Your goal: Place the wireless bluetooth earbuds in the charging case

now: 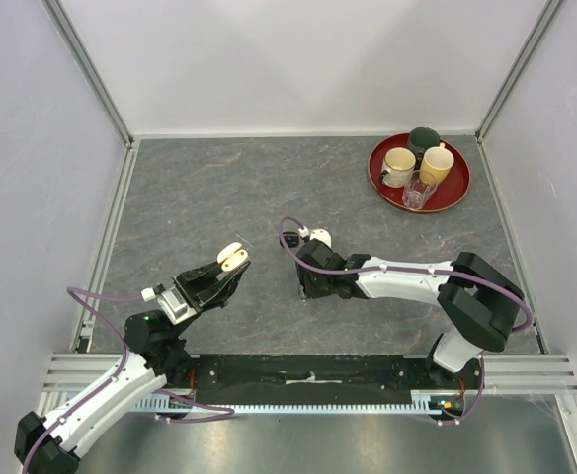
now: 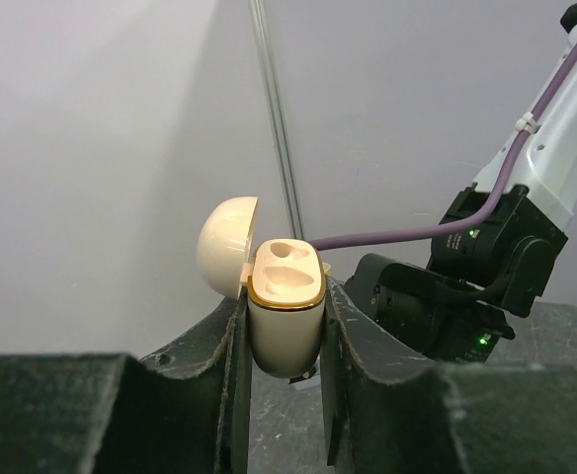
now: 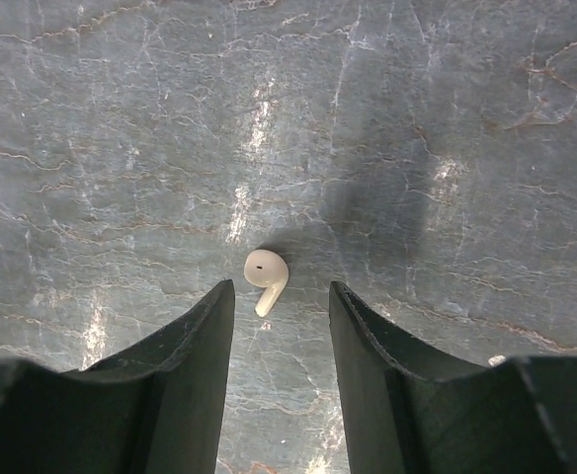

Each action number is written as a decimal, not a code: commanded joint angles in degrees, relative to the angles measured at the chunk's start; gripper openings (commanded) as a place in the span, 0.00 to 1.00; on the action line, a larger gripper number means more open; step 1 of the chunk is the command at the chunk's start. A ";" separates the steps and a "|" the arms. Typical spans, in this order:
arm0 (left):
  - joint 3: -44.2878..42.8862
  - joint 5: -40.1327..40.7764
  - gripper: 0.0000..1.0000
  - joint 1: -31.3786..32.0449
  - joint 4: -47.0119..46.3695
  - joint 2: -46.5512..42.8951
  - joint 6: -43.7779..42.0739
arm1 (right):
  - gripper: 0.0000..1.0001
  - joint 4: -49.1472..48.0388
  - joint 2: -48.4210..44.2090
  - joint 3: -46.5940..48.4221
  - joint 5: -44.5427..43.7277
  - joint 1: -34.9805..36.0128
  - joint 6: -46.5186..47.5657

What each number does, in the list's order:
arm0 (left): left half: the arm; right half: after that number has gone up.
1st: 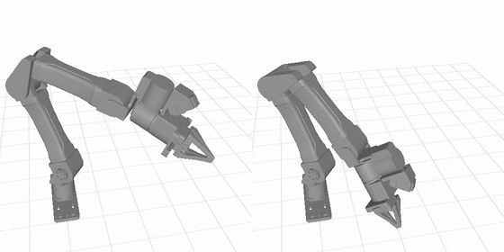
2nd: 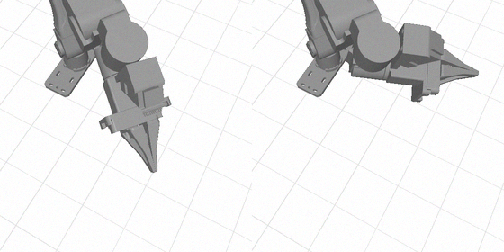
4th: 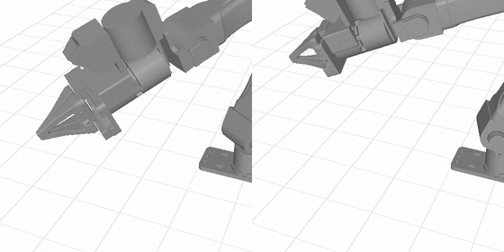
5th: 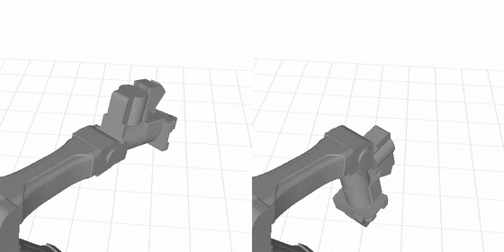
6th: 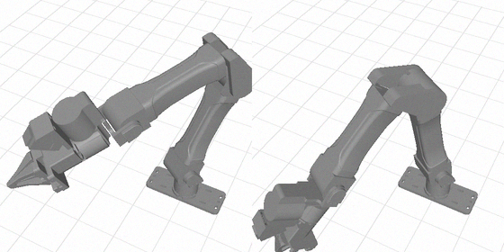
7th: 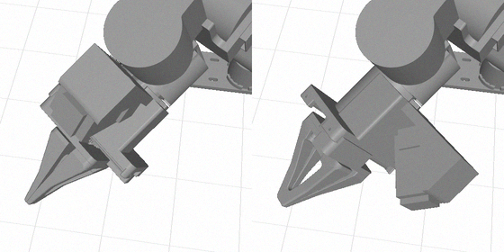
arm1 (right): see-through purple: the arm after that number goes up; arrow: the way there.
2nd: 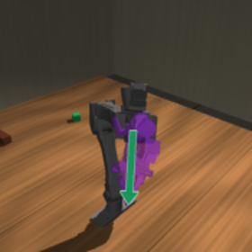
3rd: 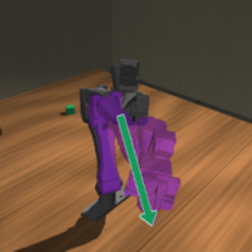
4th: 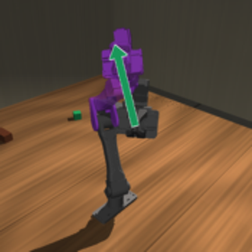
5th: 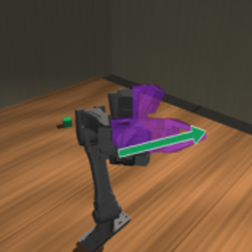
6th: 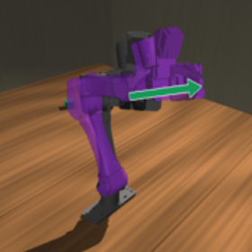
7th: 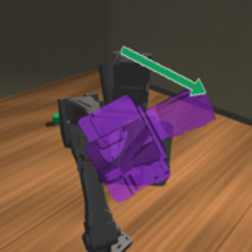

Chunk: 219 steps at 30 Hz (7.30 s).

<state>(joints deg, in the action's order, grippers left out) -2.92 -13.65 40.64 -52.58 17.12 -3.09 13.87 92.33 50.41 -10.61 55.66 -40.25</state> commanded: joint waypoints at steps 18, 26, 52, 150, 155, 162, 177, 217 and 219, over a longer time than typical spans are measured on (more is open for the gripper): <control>2.30 0.20 0.02 0.14 -1.74 -0.16 -1.13 | 0.48 -2.09 4.87 4.17 -2.75 1.47 0.79; 2.21 0.20 0.02 0.23 -2.27 0.63 -0.95 | 0.44 -1.39 5.40 4.78 -2.66 1.73 1.31; 2.48 0.55 0.02 0.23 -2.53 0.98 -0.60 | 0.39 2.57 5.84 6.45 -5.65 2.96 3.16; -1.39 0.29 0.02 0.23 -8.33 15.04 2.56 | 0.00 -77.25 -22.99 -11.22 -31.76 30.04 61.35; -1.56 -0.15 0.02 0.23 -9.91 16.80 2.57 | 0.00 -75.83 -21.06 -8.75 -30.00 30.03 59.06; -2.26 -1.38 0.02 0.23 -13.87 19.00 5.90 | 0.00 -74.43 -18.15 -7.00 -29.21 28.98 55.65; -3.85 -2.79 0.02 0.23 -11.50 19.35 6.96 | 0.00 -66.43 -17.89 -3.92 -21.38 25.20 50.44; -3.85 -2.70 0.02 0.23 -8.59 15.75 6.87 | 0.00 -67.83 -16.92 -5.94 -22.53 24.15 59.14; -3.94 -2.79 0.02 0.23 -8.60 15.75 6.87 | 0.00 -67.40 -16.92 -5.94 -22.00 24.15 59.41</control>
<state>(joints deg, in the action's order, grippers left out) -4.86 -16.19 40.64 -58.87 33.21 2.79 -52.25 76.64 44.97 -34.06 79.99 17.85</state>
